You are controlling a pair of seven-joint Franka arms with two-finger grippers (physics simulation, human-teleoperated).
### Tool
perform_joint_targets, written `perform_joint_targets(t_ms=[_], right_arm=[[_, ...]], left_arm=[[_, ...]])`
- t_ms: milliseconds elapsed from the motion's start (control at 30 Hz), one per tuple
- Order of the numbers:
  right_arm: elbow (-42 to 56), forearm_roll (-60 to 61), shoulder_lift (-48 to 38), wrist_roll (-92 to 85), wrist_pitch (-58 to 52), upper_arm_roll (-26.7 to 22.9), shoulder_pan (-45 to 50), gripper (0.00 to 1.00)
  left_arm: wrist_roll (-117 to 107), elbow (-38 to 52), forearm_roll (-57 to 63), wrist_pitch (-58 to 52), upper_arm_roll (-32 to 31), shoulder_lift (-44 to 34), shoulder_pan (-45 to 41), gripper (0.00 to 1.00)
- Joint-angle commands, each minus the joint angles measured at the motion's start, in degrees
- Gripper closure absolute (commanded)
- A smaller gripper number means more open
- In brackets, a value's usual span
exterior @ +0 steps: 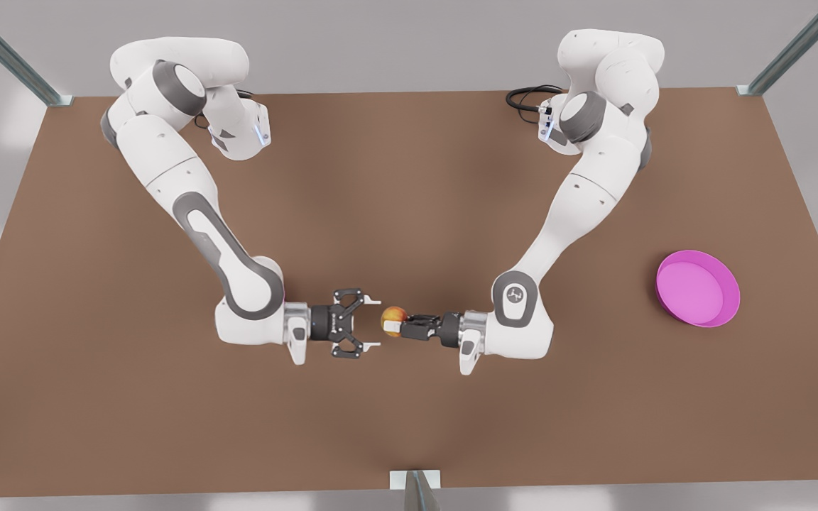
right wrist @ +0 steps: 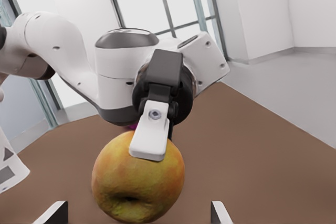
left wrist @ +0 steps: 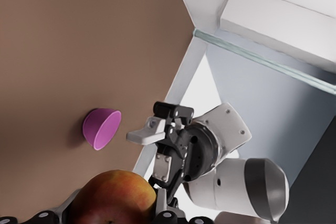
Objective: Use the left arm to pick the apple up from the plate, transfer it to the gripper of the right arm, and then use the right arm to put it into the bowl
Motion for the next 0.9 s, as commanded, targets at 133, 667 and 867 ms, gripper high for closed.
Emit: perform_joint_targets(t_ms=[133,667,867], right_arm=[[0.4,1.6,1.3,-19.0,2.9,0.8,1.0,0.0],[5.5,1.9,6.5,-19.0,7.6,5.4,2.0,0.0],[5.6,1.9,6.9,-19.0,8.3,6.2,2.0,0.29]], left_arm=[[-1.9,0.0,-0.3,1.2,0.0,-0.1,0.0,0.28],[-2.0,-0.1,-0.4,2.0,-0.1,-0.3,-0.2,0.28],[-1.9,-0.1,-0.3,2.0,-0.1,-0.2,-0.2,0.28]])
